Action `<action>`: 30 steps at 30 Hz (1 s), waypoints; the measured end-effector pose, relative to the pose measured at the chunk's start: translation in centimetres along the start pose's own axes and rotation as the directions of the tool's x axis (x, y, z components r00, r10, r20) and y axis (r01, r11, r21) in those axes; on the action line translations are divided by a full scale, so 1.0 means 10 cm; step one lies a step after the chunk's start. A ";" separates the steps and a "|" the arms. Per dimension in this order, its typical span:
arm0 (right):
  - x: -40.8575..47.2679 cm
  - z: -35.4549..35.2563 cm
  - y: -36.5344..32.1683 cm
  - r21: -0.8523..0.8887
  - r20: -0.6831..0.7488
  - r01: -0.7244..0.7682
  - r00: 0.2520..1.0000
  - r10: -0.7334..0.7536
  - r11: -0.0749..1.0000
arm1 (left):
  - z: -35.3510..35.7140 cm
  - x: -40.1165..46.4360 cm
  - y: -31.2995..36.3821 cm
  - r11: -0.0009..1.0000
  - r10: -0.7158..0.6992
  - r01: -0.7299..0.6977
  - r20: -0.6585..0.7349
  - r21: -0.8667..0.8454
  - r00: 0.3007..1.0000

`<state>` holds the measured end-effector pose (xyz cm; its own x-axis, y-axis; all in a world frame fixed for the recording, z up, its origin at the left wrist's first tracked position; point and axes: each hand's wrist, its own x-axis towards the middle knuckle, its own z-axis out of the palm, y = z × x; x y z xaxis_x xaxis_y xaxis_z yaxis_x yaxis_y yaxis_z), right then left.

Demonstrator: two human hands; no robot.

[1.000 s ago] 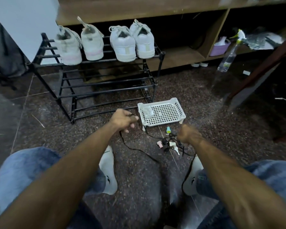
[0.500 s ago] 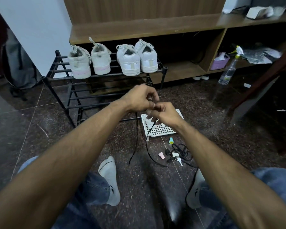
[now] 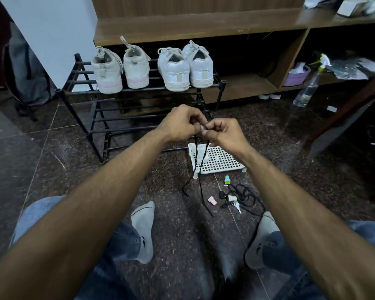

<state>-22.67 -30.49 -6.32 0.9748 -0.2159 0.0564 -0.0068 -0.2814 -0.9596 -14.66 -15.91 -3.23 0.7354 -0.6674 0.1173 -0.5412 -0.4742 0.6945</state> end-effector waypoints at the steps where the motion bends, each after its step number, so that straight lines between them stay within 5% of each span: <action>1: 0.01 -0.01 -0.01 -0.017 -0.002 0.004 1.000 -0.004 1.000 | 0.04 -0.01 -0.03 0.998 -0.014 0.012 -0.028 -0.062 1.000; 7: 0.02 -0.07 -0.07 0.024 -0.058 0.017 0.998 -0.016 1.000 | 0.20 -0.07 -0.18 0.953 -0.137 0.102 -0.109 -0.284 0.985; 15: 0.09 -0.13 -0.42 0.132 -0.093 0.145 0.987 -0.134 0.980 | 0.27 -0.12 -0.03 0.782 -0.097 -0.025 -0.160 -0.623 0.982; 20: 0.12 -0.20 -0.70 0.264 -0.138 0.168 0.981 -0.136 0.950 | 0.33 -0.16 0.09 0.592 -0.060 0.070 0.042 -0.803 0.997; 25: 0.22 -0.36 -0.77 0.328 -0.350 0.179 0.935 -0.056 0.928 | 0.53 -0.20 -0.21 0.917 -0.073 0.149 0.210 -0.370 0.975; 28: 0.28 -0.53 -0.53 0.390 -0.525 0.105 0.842 0.127 0.915 | 0.67 -0.33 -0.59 0.952 -0.273 0.301 0.290 -0.057 0.917; 30: 0.30 -0.64 -0.30 0.454 -0.605 0.054 0.751 0.264 0.889 | 0.74 -0.47 -0.78 0.908 -0.401 0.419 0.295 0.004 0.867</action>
<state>-21.17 -36.27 -1.56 0.5950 -0.8025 -0.0440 0.1477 0.1630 -0.9755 -16.90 -13.33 -14.42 0.7346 -0.5579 -0.3861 -0.1850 -0.7122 0.6771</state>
